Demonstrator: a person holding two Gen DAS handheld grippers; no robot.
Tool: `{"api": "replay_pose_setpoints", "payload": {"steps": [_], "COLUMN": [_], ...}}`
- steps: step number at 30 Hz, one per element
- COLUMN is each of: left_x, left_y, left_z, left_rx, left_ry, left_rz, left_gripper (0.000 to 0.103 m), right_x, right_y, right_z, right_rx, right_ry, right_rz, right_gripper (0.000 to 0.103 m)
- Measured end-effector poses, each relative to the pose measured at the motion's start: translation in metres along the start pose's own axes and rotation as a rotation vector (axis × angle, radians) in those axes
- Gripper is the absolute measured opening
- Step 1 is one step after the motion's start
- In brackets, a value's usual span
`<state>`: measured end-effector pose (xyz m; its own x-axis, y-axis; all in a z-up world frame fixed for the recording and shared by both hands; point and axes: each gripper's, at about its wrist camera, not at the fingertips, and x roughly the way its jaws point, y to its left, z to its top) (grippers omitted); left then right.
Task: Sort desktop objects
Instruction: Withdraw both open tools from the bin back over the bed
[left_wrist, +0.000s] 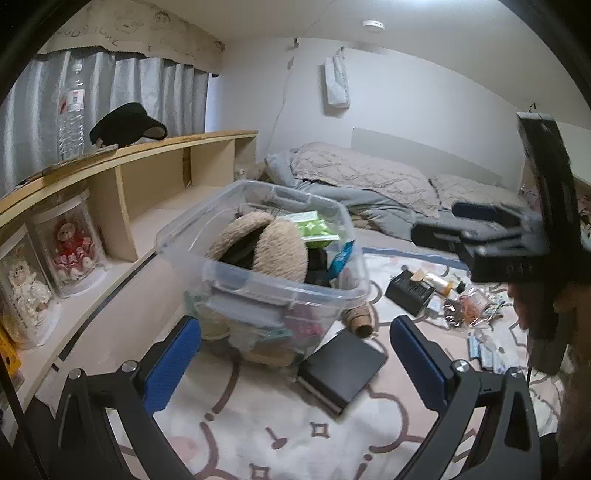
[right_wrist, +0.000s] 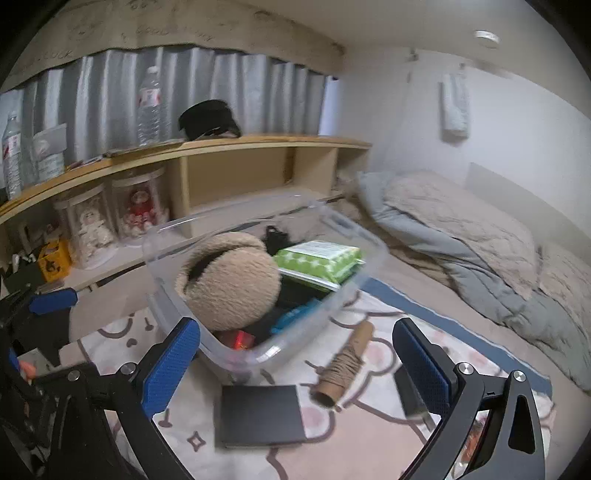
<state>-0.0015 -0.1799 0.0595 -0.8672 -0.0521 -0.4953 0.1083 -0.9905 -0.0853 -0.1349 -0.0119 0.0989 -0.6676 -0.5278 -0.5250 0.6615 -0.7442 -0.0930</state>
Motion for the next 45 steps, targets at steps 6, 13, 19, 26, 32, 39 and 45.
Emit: {"api": "replay_pose_setpoints", "payload": {"steps": [6, 13, 19, 26, 32, 39, 45], "left_x": [-0.002, 0.008, 0.025, 0.045, 0.064, 0.082, 0.097], "left_y": [-0.024, -0.048, -0.074, -0.1, -0.12, -0.143, -0.153], "left_z": [0.005, 0.007, 0.006, 0.006, 0.005, -0.005, -0.012], "left_rx": [0.017, 0.007, 0.008, 0.015, -0.001, 0.022, 0.028], "left_ry": [-0.038, -0.058, -0.071, -0.101, -0.121, -0.16, -0.16], "left_rz": [-0.011, -0.04, -0.069, -0.095, -0.123, -0.124, -0.128], "left_gripper": [0.103, 0.103, 0.103, 0.103, 0.103, 0.103, 0.103], "right_x": [-0.034, -0.066, -0.083, -0.095, -0.098, -0.096, -0.098], "right_y": [-0.023, -0.05, -0.069, -0.091, -0.11, -0.131, -0.147], "right_z": [-0.028, -0.063, -0.091, -0.118, -0.138, -0.164, -0.179], "right_rx": [0.054, 0.078, 0.099, 0.131, 0.156, 0.207, 0.255], "right_ry": [-0.031, -0.056, -0.077, -0.134, -0.187, -0.174, -0.176], "right_rz": [-0.088, -0.205, -0.287, -0.405, -0.503, -0.547, -0.581], "right_gripper": [0.103, 0.103, 0.103, 0.103, 0.103, 0.103, 0.103]}}
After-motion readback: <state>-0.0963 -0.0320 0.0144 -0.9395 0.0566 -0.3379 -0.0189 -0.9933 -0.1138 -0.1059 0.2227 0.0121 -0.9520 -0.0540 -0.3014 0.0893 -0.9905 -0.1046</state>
